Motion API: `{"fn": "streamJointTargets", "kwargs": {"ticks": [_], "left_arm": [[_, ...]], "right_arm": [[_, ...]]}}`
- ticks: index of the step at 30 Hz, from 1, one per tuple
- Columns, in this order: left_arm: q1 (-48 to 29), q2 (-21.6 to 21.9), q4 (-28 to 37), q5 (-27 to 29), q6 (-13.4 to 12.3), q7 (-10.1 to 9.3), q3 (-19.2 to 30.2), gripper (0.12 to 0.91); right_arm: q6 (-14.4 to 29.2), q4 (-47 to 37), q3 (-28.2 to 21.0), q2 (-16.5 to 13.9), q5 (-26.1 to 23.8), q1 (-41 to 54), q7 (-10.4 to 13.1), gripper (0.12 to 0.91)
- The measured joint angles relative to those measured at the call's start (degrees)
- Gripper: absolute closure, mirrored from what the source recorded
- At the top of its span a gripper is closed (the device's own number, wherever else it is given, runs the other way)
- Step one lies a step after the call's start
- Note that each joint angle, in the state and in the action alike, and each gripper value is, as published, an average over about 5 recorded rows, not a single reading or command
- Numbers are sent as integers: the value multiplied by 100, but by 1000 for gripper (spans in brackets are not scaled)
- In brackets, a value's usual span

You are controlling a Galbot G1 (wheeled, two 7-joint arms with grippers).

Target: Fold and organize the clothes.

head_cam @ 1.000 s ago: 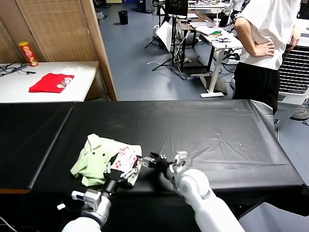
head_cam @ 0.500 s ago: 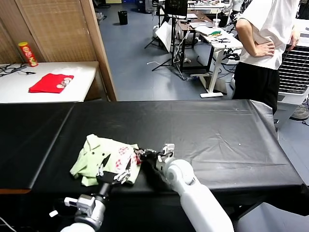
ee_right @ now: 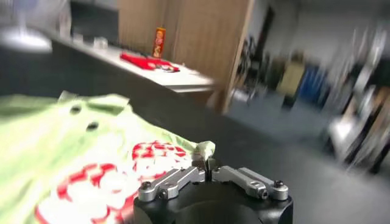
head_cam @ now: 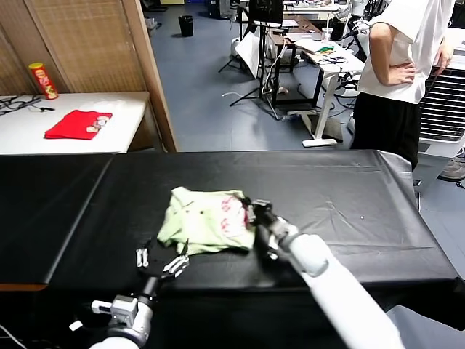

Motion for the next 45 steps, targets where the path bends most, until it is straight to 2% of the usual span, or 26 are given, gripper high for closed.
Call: {"fn": "streamJointTargets", "kwargs": {"ticks": [3,6,10,13,18,22,26,32,36,45], "left_arm": [[31,2,37,-110,-9,-59,-44,232],[69,20,84,-239,-87,-108,-72,232],[135,98,132,-480,-369,-50,-111,232],[215,166,138,-640,-557,26,-168,232],[464,301,31,-779,-556,-113,-279,232],[840,439,-145,-796,-489,-277,-426,232],[1240,505,-309,-822,-534,-327,-607,232],[1743,441,-418,-984,-633,-369,-855,232],[2000,417,-505,-1124,-577,-440,-972,232],[2391,503,-726,-1412,-322,-474,-1207,232]], "right_arm": [[141,338,209,-456,-20,-290,266,675],[251,787,517,-790,-68,-754,474,508],[303,1457,1025,-993,-91,-1545,587,300],[242,1960,1442,-1017,-9,-2164,679,238],[-85,2705,2102,-866,404,-3282,1048,228],[-319,3303,2560,-555,1017,-4245,1391,227],[-287,3812,2804,-210,1398,-5063,1611,227],[-15,4221,2793,149,1385,-5929,1892,227],[35,4388,2699,260,1284,-6306,2059,227],[-277,4631,2468,301,1299,-6728,2424,227]]}}
